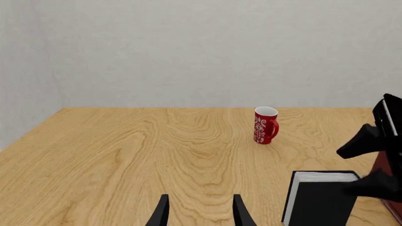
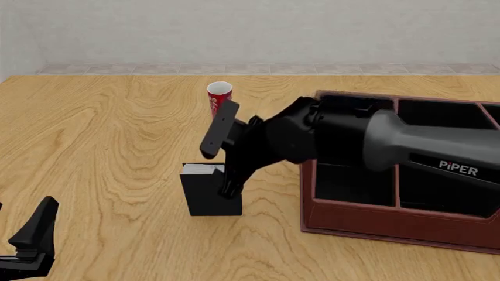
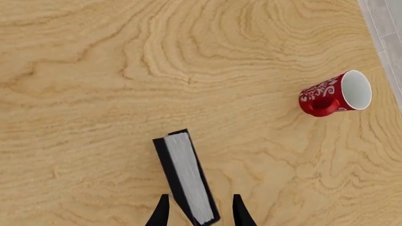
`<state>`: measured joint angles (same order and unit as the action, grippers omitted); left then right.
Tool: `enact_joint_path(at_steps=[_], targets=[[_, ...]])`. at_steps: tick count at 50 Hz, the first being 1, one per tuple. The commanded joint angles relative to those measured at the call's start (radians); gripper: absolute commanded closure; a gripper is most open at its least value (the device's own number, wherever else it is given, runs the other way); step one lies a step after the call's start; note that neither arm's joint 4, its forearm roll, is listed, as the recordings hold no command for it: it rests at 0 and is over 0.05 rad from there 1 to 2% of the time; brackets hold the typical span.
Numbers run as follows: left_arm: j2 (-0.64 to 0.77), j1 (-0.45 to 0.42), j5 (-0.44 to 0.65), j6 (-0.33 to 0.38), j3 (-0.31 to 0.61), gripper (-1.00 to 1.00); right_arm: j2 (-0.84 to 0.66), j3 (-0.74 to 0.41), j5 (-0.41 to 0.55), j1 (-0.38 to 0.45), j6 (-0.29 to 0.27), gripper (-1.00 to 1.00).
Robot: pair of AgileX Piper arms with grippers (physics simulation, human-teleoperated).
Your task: Pick up the book and place it in the left compartment of the caddy.
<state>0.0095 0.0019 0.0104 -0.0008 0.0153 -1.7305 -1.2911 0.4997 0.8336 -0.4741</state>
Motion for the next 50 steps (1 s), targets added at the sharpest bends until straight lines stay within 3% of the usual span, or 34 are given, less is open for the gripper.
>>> enact_joint_path(at_steps=[1, 50], targets=[[-0.003, -0.001, 0.0, 0.002, -0.001, -1.0, -0.017, 0.014, -0.017, 0.004, 0.014, -1.0], [-0.003, -0.001, 0.0, 0.002, -0.001, -1.0, -0.089, 0.02, -0.057, -0.005, 0.035, -1.0]])
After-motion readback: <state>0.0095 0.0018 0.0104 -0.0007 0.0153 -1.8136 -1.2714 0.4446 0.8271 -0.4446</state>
